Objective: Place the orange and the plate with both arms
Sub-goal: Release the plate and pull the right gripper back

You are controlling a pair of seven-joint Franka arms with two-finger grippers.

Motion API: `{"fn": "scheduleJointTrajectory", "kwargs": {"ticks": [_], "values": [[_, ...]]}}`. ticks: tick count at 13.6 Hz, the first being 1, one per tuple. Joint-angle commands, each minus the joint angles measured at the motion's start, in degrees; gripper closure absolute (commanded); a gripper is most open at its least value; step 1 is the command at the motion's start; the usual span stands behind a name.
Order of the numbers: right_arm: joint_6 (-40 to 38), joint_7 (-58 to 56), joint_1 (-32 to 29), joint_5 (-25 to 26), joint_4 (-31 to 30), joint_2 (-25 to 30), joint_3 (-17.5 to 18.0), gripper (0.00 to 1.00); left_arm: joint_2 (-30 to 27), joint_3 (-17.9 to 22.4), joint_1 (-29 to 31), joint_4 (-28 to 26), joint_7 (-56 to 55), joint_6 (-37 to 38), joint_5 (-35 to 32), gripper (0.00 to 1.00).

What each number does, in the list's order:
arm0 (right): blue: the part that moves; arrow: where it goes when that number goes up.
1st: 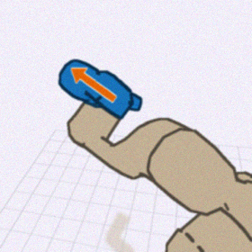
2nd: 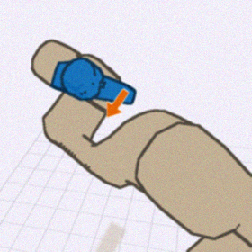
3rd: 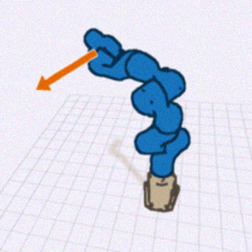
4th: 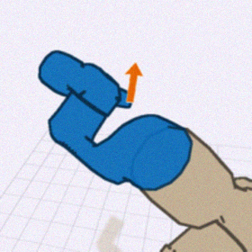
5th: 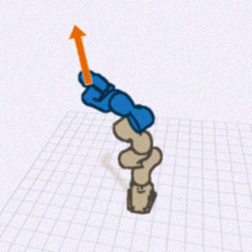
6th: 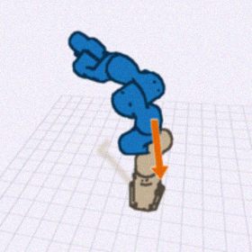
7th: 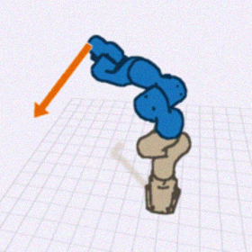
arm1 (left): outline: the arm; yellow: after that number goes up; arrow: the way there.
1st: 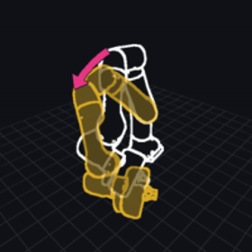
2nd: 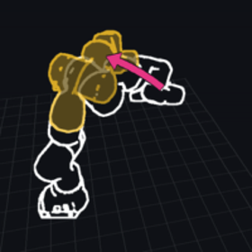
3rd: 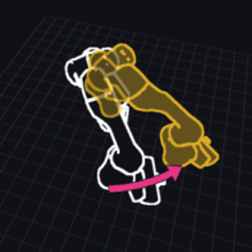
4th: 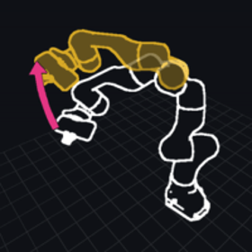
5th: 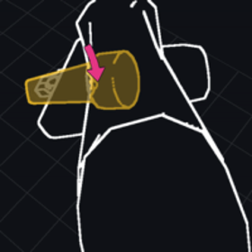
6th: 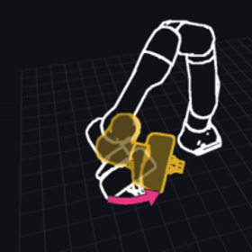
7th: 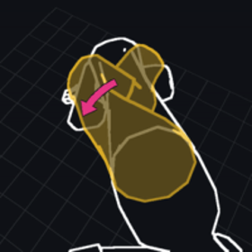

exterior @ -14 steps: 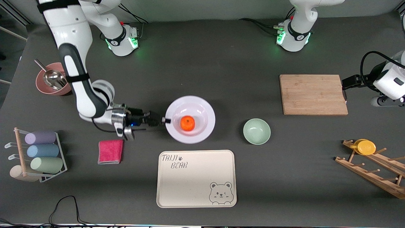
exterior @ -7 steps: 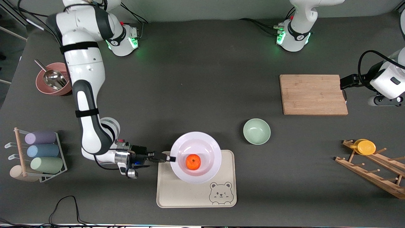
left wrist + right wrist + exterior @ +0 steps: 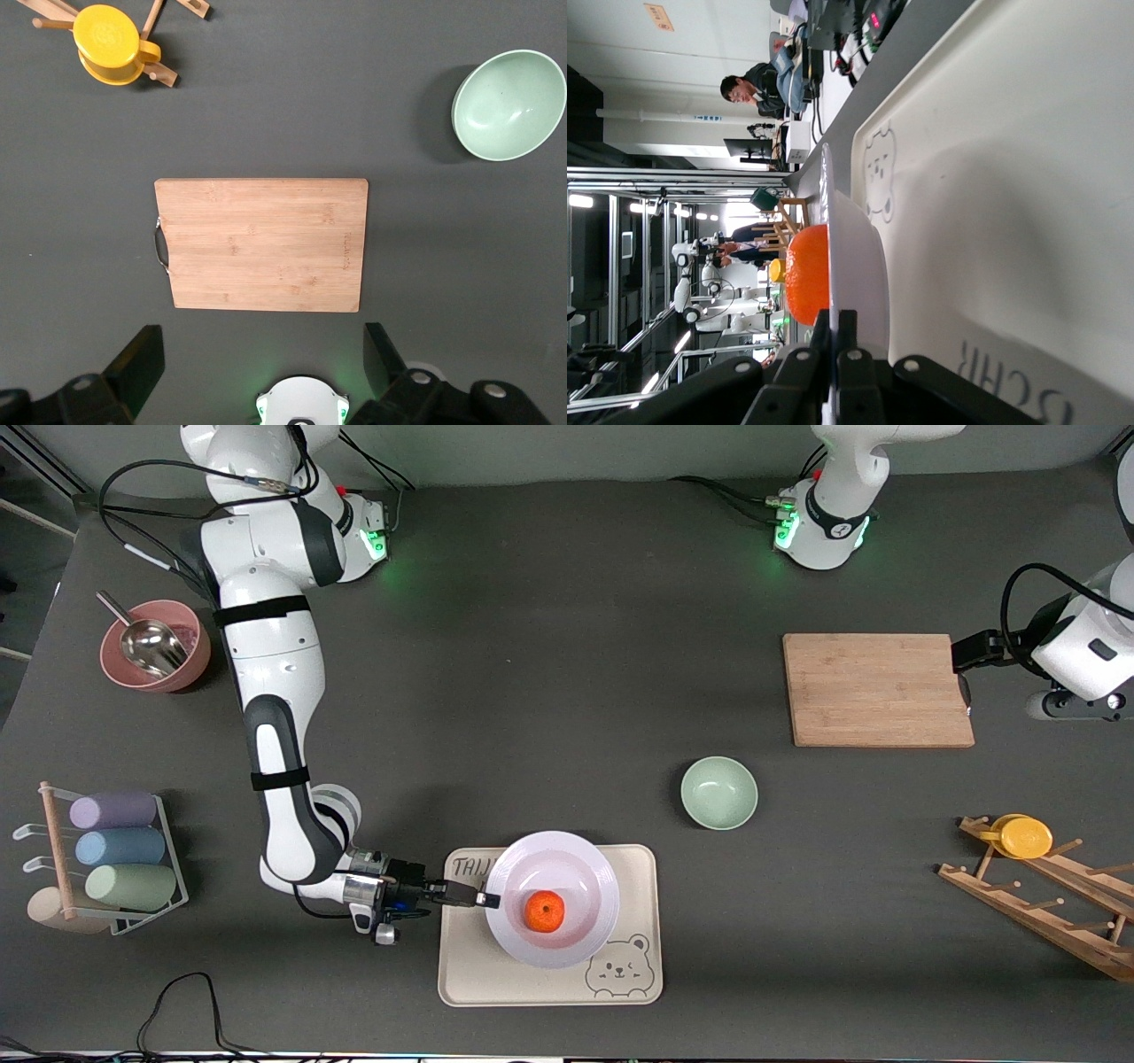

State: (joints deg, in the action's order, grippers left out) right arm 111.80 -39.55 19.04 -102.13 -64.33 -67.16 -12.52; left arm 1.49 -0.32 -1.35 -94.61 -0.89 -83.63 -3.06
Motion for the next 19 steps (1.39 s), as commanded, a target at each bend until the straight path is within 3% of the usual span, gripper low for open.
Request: {"fn": "scheduleJointTrajectory", "kwargs": {"ticks": [1,7,10,13,14,16,19], "values": [[0.09,0.27,-0.58,-1.14,2.80,-1.92,-0.05,1.00,0.10,0.14,-0.50,1.01,-0.43,1.46,-0.81,0.00],[0.09,0.27,-0.67,-0.88,2.37,-2.63,-0.23,0.99,0.10,-0.12,-1.02,1.01,-0.43,1.54,-0.81,0.00],[0.09,0.62,-0.50,-0.79,1.31,-2.63,-0.23,0.50,-0.08,-0.48,-1.02,1.18,-0.52,1.63,-0.72,0.00],[0.09,1.23,-0.50,-0.26,1.31,-2.28,-0.75,0.32,-0.17,-0.48,-1.02,1.62,-0.43,1.72,-0.72,0.00],[0.09,1.49,-0.15,0.61,1.31,-2.10,-2.06,0.32,-0.08,-0.56,-1.02,1.80,-0.43,1.89,-0.72,0.00],[-0.17,4.55,-0.14,5.43,1.40,-1.23,-3.30,0.32,-0.08,-0.48,-1.02,1.88,-0.43,2.42,-0.72,0.00],[-1.05,10.53,-0.32,18.15,1.31,2.45,-4.79,0.30,0.01,-0.48,-1.11,2.06,-0.43,2.42,-0.81,0.00]]}}
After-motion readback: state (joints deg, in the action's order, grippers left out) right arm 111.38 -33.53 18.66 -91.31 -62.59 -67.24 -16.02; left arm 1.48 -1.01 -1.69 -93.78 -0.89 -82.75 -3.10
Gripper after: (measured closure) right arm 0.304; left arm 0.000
